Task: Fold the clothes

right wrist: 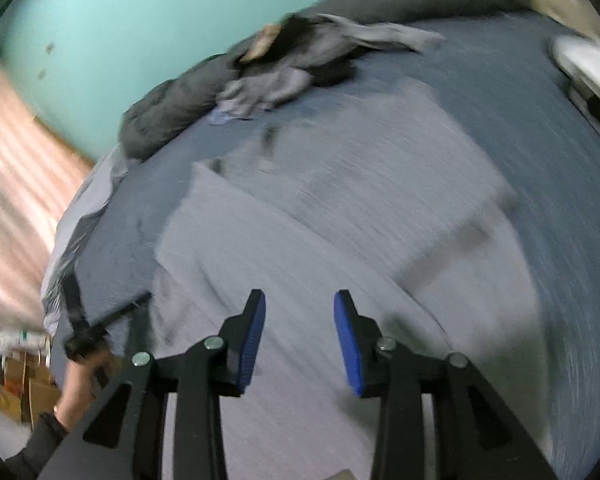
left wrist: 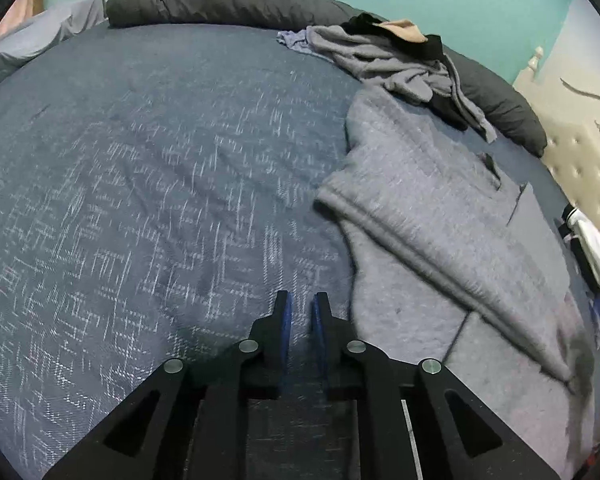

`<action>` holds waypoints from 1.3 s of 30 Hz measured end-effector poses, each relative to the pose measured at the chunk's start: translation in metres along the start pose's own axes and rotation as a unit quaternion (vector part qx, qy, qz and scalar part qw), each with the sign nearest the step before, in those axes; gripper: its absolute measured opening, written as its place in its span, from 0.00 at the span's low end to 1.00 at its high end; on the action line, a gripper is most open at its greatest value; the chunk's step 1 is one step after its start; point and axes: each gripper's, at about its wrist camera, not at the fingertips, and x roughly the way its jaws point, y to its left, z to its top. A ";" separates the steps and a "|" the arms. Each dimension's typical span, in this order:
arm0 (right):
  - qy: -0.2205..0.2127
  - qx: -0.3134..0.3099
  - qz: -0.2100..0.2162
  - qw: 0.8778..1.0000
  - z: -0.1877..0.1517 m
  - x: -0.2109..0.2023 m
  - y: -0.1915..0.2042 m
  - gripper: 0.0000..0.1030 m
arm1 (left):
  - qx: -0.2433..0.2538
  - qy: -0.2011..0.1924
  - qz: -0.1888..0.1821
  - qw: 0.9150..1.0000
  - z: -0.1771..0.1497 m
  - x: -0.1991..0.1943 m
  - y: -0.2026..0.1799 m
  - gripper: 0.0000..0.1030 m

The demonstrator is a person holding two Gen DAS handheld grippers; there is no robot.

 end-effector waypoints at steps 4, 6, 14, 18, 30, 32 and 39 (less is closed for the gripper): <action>0.026 -0.067 0.032 0.997 0.059 0.050 0.054 0.35 | 0.003 0.002 -0.002 1.000 0.006 0.006 0.002 0.13; 0.042 -0.092 0.040 0.994 0.080 0.081 0.077 0.35 | 0.003 -0.003 -0.006 1.000 0.010 0.006 0.002 0.20; 0.094 -0.145 0.044 0.984 0.146 0.201 0.146 0.35 | -0.006 -0.023 -0.013 1.000 0.024 0.002 0.010 0.24; 0.103 -0.152 0.029 0.983 0.163 0.246 0.160 0.35 | -0.012 -0.029 -0.002 1.000 0.028 0.001 0.019 0.25; 0.113 -0.139 -0.063 0.982 0.173 0.318 0.147 0.03 | -0.034 -0.022 -0.006 0.999 0.031 0.004 0.034 0.26; 0.115 -0.146 -0.064 0.980 0.171 0.320 0.146 0.03 | -0.034 -0.021 -0.008 0.999 0.031 0.005 0.034 0.26; 0.069 -0.145 -0.018 0.987 0.177 0.284 0.153 0.05 | -0.039 -0.021 -0.013 0.999 0.029 0.003 0.036 0.29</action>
